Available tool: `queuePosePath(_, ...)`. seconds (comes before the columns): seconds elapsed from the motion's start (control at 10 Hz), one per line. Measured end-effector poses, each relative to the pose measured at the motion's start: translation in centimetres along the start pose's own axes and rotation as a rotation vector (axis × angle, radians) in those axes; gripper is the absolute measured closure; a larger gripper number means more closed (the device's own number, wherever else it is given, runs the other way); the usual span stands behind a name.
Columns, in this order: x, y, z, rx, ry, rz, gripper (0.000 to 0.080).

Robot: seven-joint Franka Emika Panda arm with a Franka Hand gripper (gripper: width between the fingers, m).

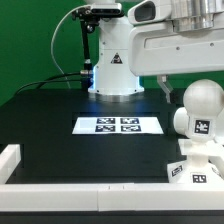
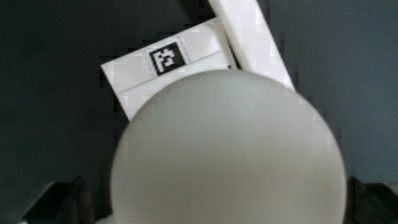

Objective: Assemble lamp

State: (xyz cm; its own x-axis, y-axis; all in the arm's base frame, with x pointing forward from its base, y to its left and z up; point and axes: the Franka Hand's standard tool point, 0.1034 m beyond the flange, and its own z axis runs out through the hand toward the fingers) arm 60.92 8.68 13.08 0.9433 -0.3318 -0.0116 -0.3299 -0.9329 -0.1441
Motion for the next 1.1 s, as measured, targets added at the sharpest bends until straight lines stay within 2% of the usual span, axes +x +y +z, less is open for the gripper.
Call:
queuePosePath(0.1, -0.16, 0.4, 0.31, -0.026, 0.005, -0.168, 0.0101)
queuePosePath(0.2, -0.32, 0.51, 0.48, -0.041, 0.004, -0.254, 0.0101)
queuePosePath(0.3, -0.27, 0.51, 0.44, -0.039, 0.006, -0.229, 0.0101)
queuePosePath(0.4, -0.27, 0.5, 0.44, -0.039, 0.006, -0.21, 0.021)
queuePosePath(0.8, -0.29, 0.45, 0.44, -0.035, 0.008, -0.056, 0.0224)
queuePosePath(1.1, -0.16, -0.15, 0.57, -0.024, 0.01, 0.325, 0.0224)
